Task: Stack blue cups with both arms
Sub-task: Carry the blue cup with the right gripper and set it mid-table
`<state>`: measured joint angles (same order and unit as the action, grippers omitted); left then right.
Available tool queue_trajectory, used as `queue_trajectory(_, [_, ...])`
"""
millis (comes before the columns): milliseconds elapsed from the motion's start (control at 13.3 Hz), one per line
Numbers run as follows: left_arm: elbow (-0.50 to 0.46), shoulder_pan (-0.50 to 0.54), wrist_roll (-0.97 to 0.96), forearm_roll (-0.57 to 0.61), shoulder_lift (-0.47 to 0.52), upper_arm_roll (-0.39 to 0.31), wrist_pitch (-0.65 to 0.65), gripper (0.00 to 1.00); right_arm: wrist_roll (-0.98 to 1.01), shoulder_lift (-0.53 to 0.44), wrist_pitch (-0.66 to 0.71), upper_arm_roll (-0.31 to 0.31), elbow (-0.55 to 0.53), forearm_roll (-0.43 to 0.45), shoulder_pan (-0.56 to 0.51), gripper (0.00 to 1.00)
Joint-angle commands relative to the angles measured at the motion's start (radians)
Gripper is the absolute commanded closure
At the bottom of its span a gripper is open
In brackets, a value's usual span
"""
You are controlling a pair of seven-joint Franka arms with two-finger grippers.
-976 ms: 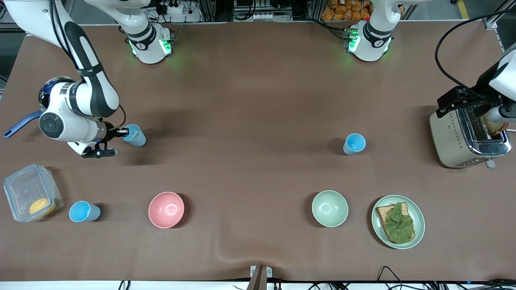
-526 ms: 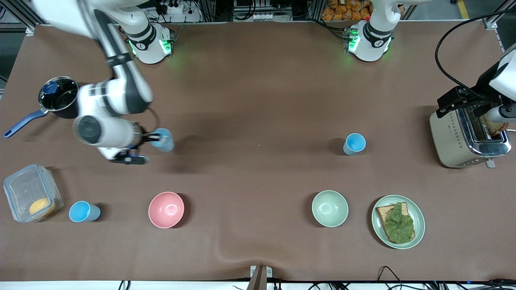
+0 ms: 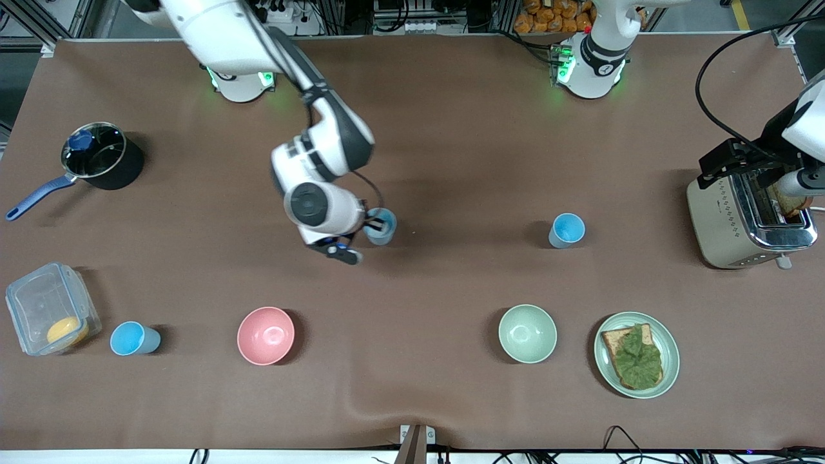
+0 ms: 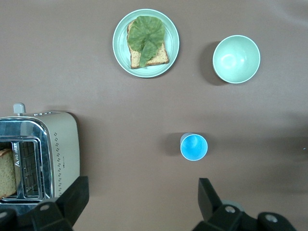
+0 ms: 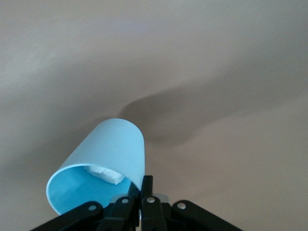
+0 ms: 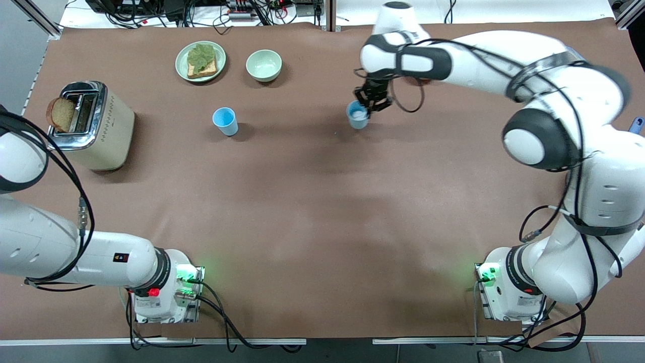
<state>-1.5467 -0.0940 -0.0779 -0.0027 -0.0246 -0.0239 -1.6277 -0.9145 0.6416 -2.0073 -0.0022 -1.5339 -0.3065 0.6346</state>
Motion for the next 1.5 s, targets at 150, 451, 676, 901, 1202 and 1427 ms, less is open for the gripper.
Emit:
queue_trajectory(150, [0.008, -0.003, 0.003, 0.017, 0.002, 0.004, 0.006, 0.00, -0.128, 0.105, -0.120, -0.015, 0.113, -0.068, 0.135, 1.00])
queue_trajectory(451, [0.013, -0.004, 0.016, 0.018, 0.000, 0.004, 0.002, 0.00, -0.135, 0.131, -0.174, -0.015, 0.121, -0.095, 0.178, 1.00])
queue_trajectory(676, [0.013, -0.007, 0.020, 0.015, -0.009, 0.004, -0.001, 0.00, -0.135, 0.133, -0.188, -0.015, 0.123, -0.100, 0.180, 0.03])
queue_trajectory(901, [0.007, -0.012, 0.027, 0.020, -0.022, 0.013, -0.023, 0.00, -0.126, 0.106, -0.125, -0.018, 0.181, -0.103, 0.134, 0.00])
queue_trajectory(1202, [-0.048, 0.007, 0.020, 0.066, -0.095, 0.052, -0.069, 0.00, 0.021, 0.040, 0.258, -0.022, 0.259, -0.088, -0.027, 0.00])
queue_trajectory(1427, [-0.067, 0.010, 0.029, 0.040, -0.159, 0.056, -0.084, 0.00, 0.132, -0.043, 0.372, -0.032, 0.229, 0.004, -0.136, 0.00])
